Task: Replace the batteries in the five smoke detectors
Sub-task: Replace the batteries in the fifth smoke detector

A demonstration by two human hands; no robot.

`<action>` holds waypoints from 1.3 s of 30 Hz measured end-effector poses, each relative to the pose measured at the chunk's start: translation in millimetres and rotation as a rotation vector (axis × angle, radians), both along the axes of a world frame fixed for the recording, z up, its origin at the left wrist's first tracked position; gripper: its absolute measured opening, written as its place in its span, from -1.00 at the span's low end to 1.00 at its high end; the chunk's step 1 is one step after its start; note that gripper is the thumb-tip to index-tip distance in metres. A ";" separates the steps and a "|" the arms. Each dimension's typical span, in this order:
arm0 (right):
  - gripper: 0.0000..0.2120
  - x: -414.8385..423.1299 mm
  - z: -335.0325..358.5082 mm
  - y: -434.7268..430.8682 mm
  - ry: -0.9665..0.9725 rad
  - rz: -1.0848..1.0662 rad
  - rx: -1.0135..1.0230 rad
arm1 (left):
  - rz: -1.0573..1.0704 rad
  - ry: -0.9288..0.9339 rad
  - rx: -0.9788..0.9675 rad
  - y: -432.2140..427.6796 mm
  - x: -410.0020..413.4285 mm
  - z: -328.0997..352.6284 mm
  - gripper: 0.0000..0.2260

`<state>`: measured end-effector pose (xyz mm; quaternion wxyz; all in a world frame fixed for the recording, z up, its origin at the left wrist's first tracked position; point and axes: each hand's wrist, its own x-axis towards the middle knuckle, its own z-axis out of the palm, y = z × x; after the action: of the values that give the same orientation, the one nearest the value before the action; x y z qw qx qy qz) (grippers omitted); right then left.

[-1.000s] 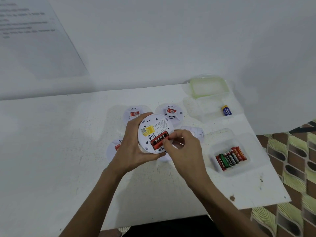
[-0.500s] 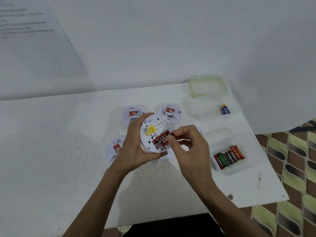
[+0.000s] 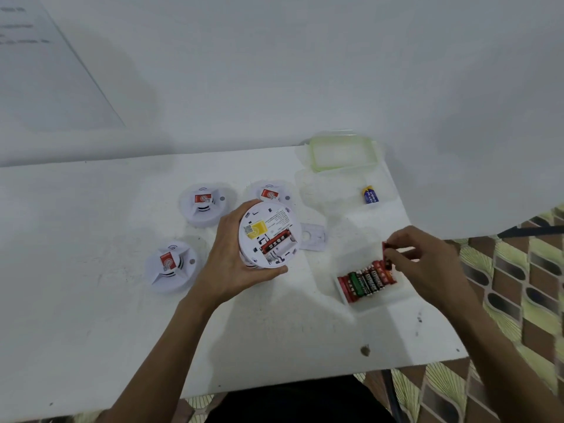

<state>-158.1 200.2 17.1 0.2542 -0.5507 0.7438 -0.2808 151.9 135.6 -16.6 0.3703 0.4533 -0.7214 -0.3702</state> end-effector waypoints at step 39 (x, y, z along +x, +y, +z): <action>-0.79 38.1 10.7 -24.4 0.350 0.959 -0.509 | -0.029 -0.024 0.127 44.8 -85.8 30.6 -0.44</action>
<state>-120.0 175.8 27.8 0.0853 -0.9089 0.3507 -0.2089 66.1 180.4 14.0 0.3269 0.4698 -0.7073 -0.4150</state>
